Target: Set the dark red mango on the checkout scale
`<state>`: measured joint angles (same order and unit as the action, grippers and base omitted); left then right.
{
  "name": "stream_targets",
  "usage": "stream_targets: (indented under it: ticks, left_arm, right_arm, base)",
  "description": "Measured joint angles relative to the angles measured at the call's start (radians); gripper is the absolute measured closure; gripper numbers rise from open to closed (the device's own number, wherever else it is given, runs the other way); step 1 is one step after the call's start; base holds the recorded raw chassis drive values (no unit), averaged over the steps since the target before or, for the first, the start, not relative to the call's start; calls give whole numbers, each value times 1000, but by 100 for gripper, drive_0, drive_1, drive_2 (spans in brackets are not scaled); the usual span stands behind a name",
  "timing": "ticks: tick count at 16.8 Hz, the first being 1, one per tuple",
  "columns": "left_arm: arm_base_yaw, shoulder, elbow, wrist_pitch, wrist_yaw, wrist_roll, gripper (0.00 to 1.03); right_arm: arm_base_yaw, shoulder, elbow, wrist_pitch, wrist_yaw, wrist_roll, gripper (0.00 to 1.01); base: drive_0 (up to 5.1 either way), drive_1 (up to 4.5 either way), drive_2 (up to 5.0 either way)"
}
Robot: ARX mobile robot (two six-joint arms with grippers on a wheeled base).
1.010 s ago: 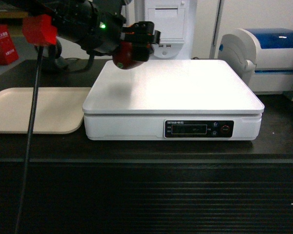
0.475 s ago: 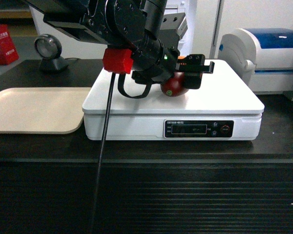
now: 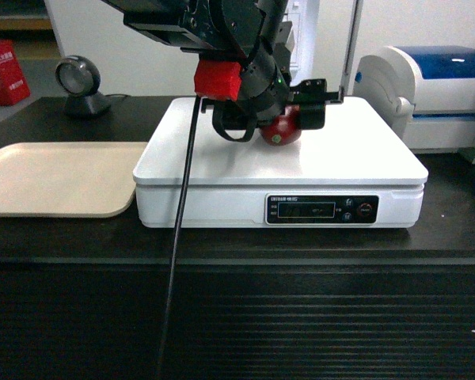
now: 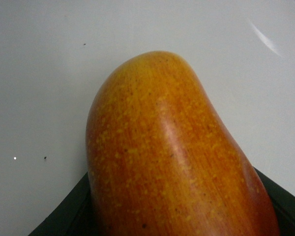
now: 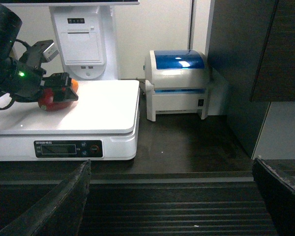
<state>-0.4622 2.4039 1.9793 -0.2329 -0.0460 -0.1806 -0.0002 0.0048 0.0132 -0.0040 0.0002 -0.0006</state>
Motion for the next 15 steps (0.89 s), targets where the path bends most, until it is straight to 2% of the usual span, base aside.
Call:
stream_targets:
  ticks: [3, 6, 9, 12, 15]
  left_arm:
    - [-6, 6, 9, -17, -26, 1, 35]
    - [-6, 6, 10, -18, -29, 6, 6]
    - [-6, -4, -23, 45, -25, 39, 5]
    - [0, -43, -82, 115, -40, 90, 5]
    - [1, -137, -140, 183, -13, 130, 5]
  right_arm:
    - [0, 0, 0, 0, 0, 0, 3]
    - [0, 0, 0, 0, 0, 0, 3]
    - [0, 0, 0, 0, 0, 0, 3]
    - [0, 0, 0, 0, 0, 0, 3]
    - [0, 0, 0, 0, 0, 0, 3]
  base:
    - [0, 0, 0]
    - [0, 0, 0]
    - [0, 0, 0]
    - [0, 0, 0]
    - [0, 0, 0]
